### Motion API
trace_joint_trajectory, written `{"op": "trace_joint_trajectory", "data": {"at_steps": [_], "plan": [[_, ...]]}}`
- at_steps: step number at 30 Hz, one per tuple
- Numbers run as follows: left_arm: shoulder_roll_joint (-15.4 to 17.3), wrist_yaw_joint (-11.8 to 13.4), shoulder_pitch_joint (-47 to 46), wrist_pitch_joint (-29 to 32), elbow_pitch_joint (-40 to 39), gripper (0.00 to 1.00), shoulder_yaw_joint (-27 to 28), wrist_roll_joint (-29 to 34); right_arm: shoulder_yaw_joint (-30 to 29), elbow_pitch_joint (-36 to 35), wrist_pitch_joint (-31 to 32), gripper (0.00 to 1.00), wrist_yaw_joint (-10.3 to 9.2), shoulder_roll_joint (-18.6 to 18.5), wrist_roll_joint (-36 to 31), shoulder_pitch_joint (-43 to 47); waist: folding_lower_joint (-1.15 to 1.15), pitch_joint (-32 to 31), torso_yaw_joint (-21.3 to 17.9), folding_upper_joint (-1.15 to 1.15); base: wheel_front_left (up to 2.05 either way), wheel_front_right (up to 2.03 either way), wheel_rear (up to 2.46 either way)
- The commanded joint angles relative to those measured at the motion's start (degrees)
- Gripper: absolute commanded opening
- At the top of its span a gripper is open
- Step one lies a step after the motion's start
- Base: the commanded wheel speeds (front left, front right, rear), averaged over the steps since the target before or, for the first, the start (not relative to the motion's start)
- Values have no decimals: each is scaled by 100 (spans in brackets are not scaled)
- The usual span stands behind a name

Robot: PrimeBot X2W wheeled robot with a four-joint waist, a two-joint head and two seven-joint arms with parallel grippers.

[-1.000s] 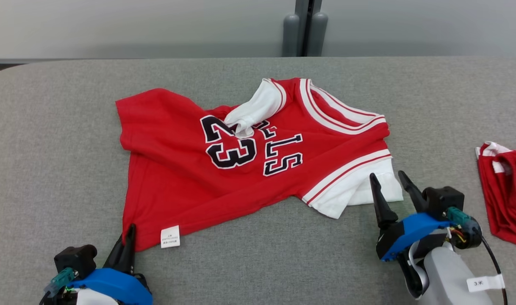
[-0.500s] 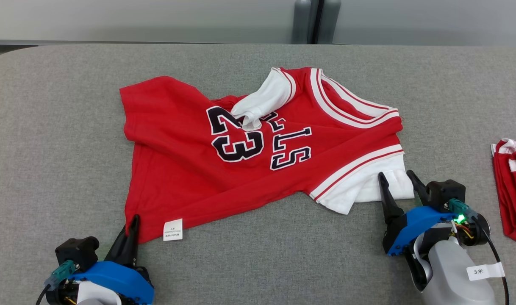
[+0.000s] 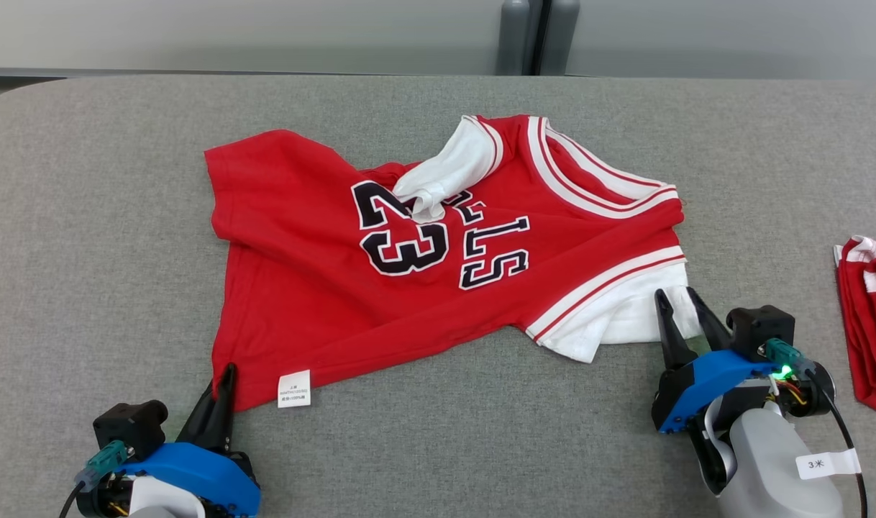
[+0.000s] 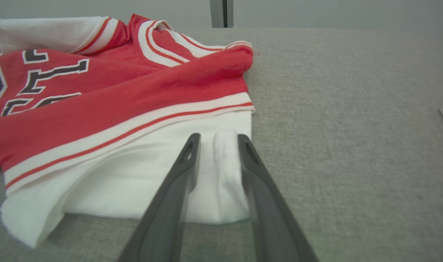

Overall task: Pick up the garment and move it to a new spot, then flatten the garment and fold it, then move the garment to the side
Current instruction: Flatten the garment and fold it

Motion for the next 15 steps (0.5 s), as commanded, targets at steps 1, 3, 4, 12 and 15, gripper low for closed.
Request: {"op": "trace_joint_trajectory", "data": {"at_steps": [1, 3, 4, 12, 15], "plan": [[25, -8, 25, -14, 9, 0, 43, -5, -20, -72, -17, 60, 3, -27, -41, 75, 0, -16, -15, 0, 0, 0, 0], [19, -8, 41, -14, 18, 0, 42, -10, -24, -78, -17, 49, 3, -28, -43, 141, 0, -30, -23, 0, 0, 0, 0], [18, -8, 47, -14, 19, 0, 37, -13, -30, -72, -17, 47, 3, -28, -48, 160, 0, -35, -28, 0, 0, 0, 0], [16, -8, 49, -14, 30, 0, 10, -5, -18, -132, -17, 16, 3, -27, -76, 204, 0, -74, -54, 0, 0, 0, 0], [12, -9, 53, -14, 23, 0, 18, 13, -11, -216, -17, 12, 3, -27, -90, 254, 0, -97, -61, 0, 0, 0, 0]]}}
